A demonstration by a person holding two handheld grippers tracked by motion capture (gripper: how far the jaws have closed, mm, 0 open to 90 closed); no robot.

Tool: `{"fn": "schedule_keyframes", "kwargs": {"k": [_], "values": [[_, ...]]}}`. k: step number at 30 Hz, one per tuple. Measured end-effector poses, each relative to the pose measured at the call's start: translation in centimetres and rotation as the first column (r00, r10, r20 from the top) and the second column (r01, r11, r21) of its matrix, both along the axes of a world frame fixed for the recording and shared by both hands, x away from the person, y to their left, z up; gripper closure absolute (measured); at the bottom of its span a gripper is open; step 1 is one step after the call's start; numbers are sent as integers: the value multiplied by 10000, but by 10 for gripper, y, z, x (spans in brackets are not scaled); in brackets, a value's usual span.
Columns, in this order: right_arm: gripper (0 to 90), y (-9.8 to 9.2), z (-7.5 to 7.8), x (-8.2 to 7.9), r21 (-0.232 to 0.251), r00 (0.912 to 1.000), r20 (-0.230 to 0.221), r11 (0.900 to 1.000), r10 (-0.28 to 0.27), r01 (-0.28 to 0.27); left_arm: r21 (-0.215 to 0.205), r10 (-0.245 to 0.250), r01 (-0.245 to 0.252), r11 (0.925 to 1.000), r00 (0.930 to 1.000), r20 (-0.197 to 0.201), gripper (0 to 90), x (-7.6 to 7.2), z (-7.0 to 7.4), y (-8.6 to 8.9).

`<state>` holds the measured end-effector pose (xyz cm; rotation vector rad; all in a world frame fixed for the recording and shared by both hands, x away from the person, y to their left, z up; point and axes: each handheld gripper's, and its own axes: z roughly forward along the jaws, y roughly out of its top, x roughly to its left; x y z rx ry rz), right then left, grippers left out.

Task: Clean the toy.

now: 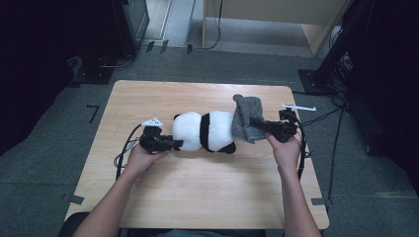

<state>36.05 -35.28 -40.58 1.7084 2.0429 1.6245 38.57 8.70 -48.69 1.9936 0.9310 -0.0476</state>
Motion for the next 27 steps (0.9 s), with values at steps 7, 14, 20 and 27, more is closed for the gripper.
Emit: {"fn": "schedule_keyframes", "kwargs": {"k": [7,14,20,27], "values": [[784,0,4,8,-1070,9990,336,9937,-290,324,-91,-36,38,10000,9998,200,541,-1,-3,5],[783,0,-11,18,-910,9998,-171,9958,-68,52,-181,36,-30,9998,9996,292,455,-1,-3,5],[779,26,-22,25,-709,9943,-444,9925,970,-1000,-218,124,-110,9997,9981,611,340,-1,5,8],[778,30,-25,27,-730,9938,-509,9921,986,-1022,-1626,589,-482,9855,9964,615,306,5,23,23]]}}
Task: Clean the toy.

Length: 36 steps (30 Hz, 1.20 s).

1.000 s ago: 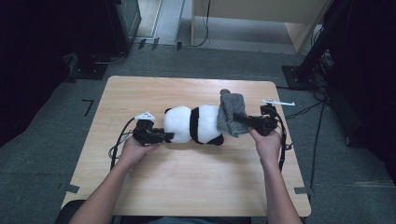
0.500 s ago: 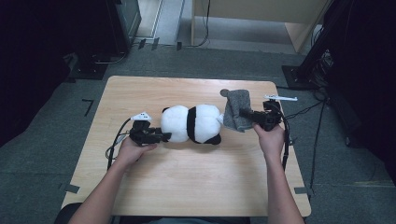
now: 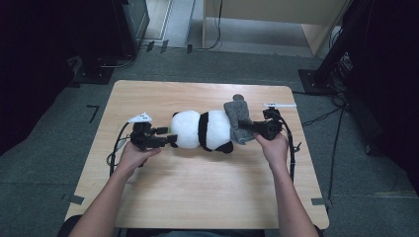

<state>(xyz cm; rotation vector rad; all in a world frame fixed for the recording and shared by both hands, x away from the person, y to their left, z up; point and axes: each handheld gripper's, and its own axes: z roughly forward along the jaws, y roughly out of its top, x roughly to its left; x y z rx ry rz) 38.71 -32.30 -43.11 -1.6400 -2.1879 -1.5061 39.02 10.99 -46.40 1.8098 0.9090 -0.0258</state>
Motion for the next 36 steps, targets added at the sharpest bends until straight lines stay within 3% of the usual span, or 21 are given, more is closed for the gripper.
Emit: {"fn": "schedule_keyframes", "kwargs": {"k": [1,3,4,6,7,11,13,17,20,23,27,30,33,36], "values": [[777,0,-1,1,0,10000,-22,10000,-15,15,-125,-15,16,9999,10000,55,311,3,1,-1],[777,0,-3,2,52,10000,-74,10000,-17,18,163,-50,52,9999,9999,-120,293,10,2,-6],[776,1,-3,2,43,10000,-92,10000,-14,14,495,-83,93,9987,9998,-190,283,13,1,-10],[776,1,-4,2,49,9999,-114,10000,-14,15,1327,-154,139,9911,9998,109,265,14,-2,-17],[776,2,-4,2,38,10000,-89,10000,-15,15,1514,-239,211,9882,9996,170,247,15,-3,-20],[777,5,-6,3,-72,10000,-90,10000,-14,14,1343,-309,286,9905,9994,149,213,19,-4,-25],[778,6,-8,4,-39,9999,-163,10000,-24,24,1436,-448,431,9887,9990,82,189,20,-6,-28],[783,11,-10,5,16,9997,-230,9999,121,-121,1928,-608,535,9798,9976,324,193,20,-9,-31],[786,17,-13,6,264,9992,-274,9992,295,-287,2351,-579,476,9708,9976,373,297,18,-10,-32],[783,15,-10,6,353,9994,-211,9990,288,-280,2406,-655,529,9692,9969,446,365,17,-9,-30],[782,1,4,3,772,9983,473,9965,-342,305,2630,-693,502,9635,9955,639,411,15,-10,-33],[781,1,5,5,1219,9977,620,9923,-277,200,2711,-675,480,9614,9957,632,422,14,-11,-36],[779,14,-1,8,803,9990,447,9967,65,-100,2738,-573,419,9609,9972,484,423,15,-11,-35],[781,15,-3,8,666,9992,392,9978,-37,11,2653,-539,407,9633,9976,427,433,14,-12,-35]]}}
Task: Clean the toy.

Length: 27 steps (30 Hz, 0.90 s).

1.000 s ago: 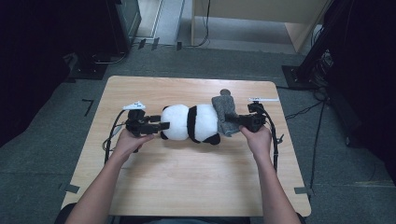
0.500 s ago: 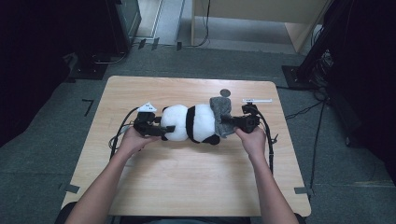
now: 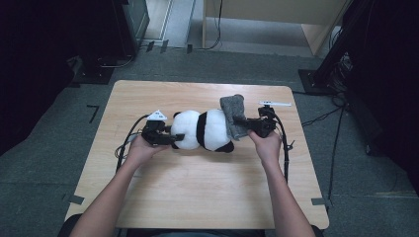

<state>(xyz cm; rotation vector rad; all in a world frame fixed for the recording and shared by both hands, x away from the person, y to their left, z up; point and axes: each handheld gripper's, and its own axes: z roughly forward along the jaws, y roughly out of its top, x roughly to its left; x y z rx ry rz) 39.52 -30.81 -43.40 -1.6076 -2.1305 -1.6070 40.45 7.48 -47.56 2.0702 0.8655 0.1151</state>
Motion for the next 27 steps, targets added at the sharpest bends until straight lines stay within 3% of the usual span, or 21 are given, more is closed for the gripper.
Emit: {"fn": "schedule_keyframes", "kwargs": {"k": [2,5,9,18,24,27], "values": [[782,0,-3,-1,-490,9999,119,9988,-56,62,-39,28,-28,10000,10000,-11,436,0,0,0],[782,-1,-10,-2,-411,9998,-80,9990,-175,171,-84,97,-98,9999,9999,-59,435,-1,0,0],[783,-3,-17,-4,-719,9994,-208,9970,-290,275,-212,210,-212,9995,9997,-108,434,-2,-1,0],[785,1,-41,-5,-1638,9932,-1080,9862,-423,242,-267,311,-318,9991,9992,-245,430,-2,-2,1],[784,2,-57,-3,-1554,9863,-1603,9877,-391,139,-267,255,-263,9993,9993,-282,429,0,-1,1],[783,3,-60,-3,-1764,9845,-1710,9843,-381,74,-271,245,-253,9993,9993,-280,429,0,-1,1]]}}
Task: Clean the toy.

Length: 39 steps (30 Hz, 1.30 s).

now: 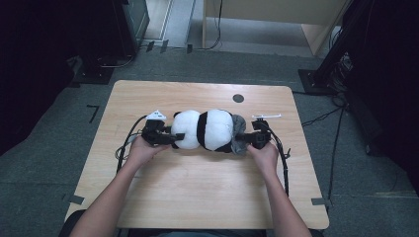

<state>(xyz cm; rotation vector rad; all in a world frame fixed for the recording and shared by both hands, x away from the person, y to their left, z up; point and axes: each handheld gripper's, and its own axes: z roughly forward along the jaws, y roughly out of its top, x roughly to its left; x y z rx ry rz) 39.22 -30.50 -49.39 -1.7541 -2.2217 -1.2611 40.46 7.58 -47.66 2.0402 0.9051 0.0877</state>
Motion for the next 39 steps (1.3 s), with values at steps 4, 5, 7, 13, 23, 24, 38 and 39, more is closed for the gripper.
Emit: {"fn": "schedule_keyframes", "kwargs": {"k": [4,5,7,13,23,24,38,39], "values": [[780,-2,2,1,-728,10000,-59,9973,57,-61,-7,-25,25,10000,10000,-32,427,0,0,1],[780,-4,4,2,-784,10000,-16,9969,3,-4,-11,-30,30,10000,10000,-62,426,0,0,1],[780,-11,9,2,-747,9998,144,9971,-146,157,-40,-30,30,10000,9999,-116,423,0,0,1],[780,-30,26,-1,-124,9962,622,9980,-612,620,-32,-32,32,10000,10000,-78,423,0,0,1],[780,-49,71,-13,1175,9777,1822,9895,-1043,837,-44,-21,21,10000,10000,-55,422,-1,-1,2],[779,-47,74,-14,1247,9770,1900,9895,-966,736,-33,-20,19,10000,10000,-60,422,-2,-1,2],[774,7,74,-11,328,9769,2075,9977,512,-593,-25,-9,9,10000,10000,-94,422,-2,-2,2],[774,9,73,-12,258,9761,2113,9980,502,-569,-55,0,-1,10000,9999,-101,422,-2,-2,2]]}}
